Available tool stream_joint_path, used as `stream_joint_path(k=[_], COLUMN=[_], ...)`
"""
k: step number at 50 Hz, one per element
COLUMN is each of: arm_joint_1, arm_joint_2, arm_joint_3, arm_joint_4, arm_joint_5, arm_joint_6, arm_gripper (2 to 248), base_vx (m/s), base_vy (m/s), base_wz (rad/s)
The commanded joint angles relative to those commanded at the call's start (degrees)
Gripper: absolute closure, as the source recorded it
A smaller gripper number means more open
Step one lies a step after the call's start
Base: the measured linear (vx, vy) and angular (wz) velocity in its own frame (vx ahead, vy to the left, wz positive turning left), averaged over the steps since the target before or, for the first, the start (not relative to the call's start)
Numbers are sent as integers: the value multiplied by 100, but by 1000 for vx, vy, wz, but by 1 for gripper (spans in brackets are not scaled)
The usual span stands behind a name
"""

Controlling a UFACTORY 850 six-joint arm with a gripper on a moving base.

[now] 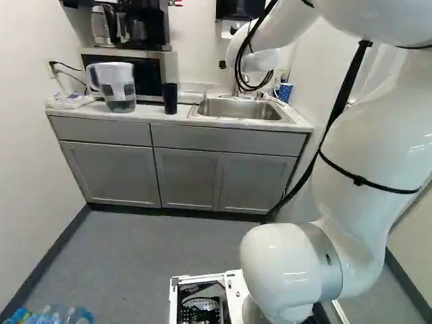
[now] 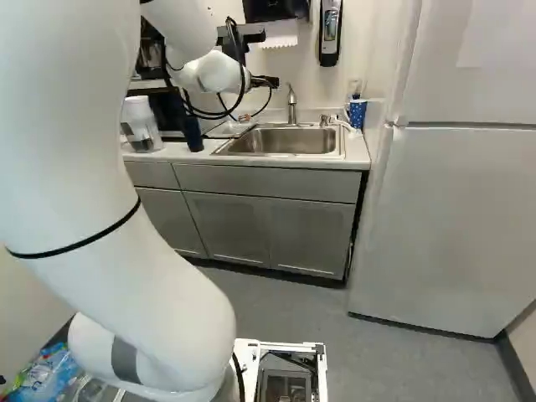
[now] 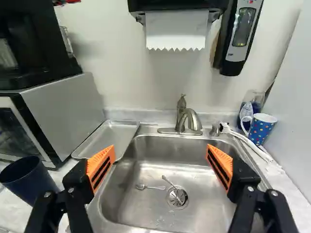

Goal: Rinse the cup and place it in the tray

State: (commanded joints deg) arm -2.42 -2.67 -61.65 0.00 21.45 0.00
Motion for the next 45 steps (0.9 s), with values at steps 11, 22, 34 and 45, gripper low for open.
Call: stream_joint_path(k=[11, 22, 34, 45], arm_joint_1=[0, 0, 0, 0], arm_joint_2=[0, 0, 0, 0], arm_joint_3=[0, 0, 0, 0], arm_joint_4=[0, 0, 0, 0], arm_joint_5=[0, 0, 0, 0], arm_joint_6=[0, 0, 0, 0], arm_gripper=[3, 3, 3, 3], base_vx=[84, 84, 90, 92], base_vy=[-67, -67, -66, -67], base_wz=[2, 0, 1, 4])
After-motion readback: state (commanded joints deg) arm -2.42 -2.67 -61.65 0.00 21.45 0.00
